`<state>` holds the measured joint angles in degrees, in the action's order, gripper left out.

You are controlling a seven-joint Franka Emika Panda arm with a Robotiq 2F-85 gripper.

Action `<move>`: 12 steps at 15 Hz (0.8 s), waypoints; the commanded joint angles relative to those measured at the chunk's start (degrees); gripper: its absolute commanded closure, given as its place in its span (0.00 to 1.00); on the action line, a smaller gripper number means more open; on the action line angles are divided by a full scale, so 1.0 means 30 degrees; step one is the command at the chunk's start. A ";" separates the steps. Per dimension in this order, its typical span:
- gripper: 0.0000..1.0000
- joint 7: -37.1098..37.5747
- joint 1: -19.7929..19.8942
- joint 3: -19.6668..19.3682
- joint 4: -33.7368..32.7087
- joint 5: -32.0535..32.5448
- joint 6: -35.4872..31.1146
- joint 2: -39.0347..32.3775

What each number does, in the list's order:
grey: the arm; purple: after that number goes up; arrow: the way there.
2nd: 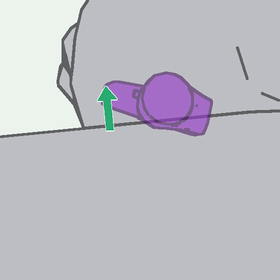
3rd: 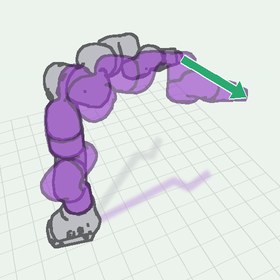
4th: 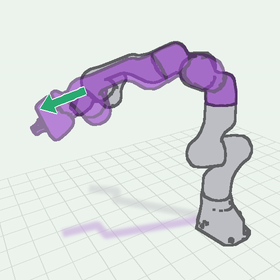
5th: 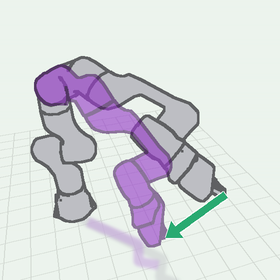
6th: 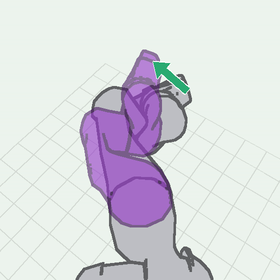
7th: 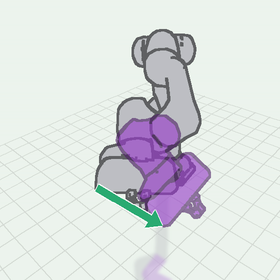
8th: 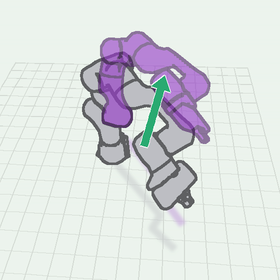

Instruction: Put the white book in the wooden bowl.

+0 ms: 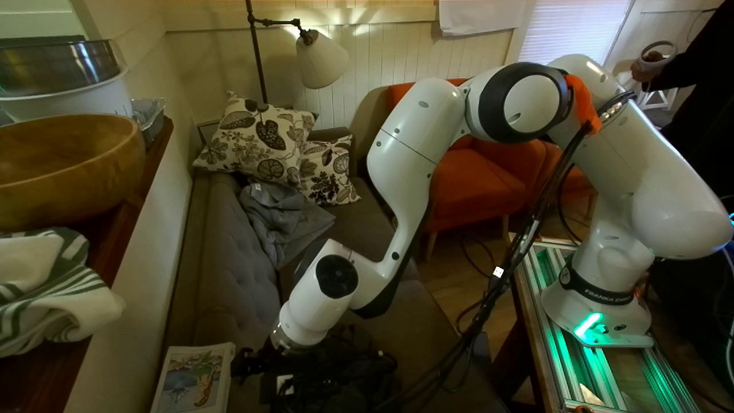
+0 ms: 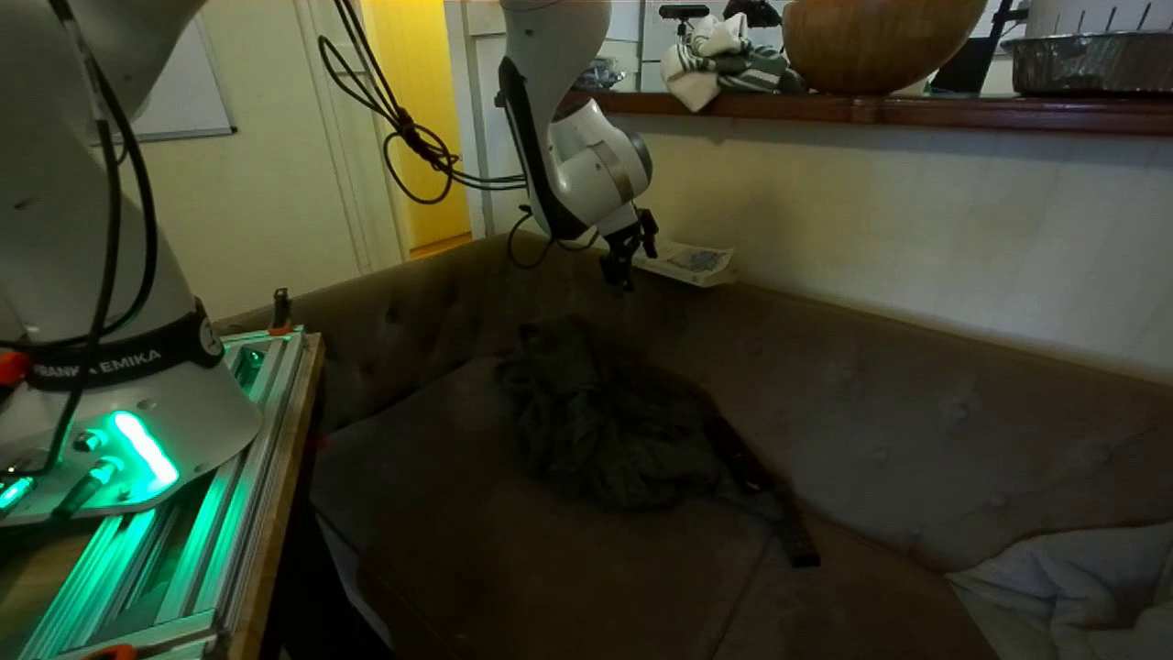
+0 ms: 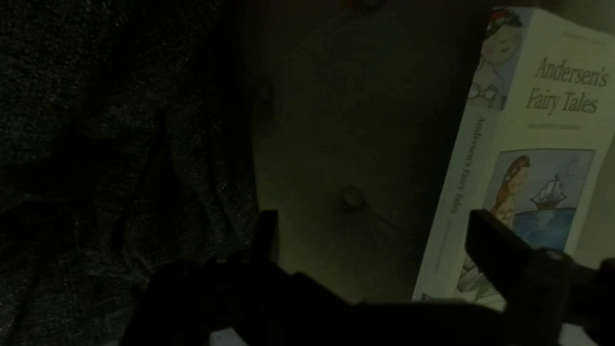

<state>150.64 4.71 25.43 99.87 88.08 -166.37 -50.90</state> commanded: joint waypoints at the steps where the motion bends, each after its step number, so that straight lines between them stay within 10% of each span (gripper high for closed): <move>1: 0.00 0.0000 0.0000 0.0000 0.0000 0.0000 0.0000 0.0000; 12: 0.00 0.1671 -0.2145 -0.1004 -0.4514 0.3965 0.1866 -0.1886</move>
<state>155.68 -0.66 21.29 92.13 98.12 -163.66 -53.96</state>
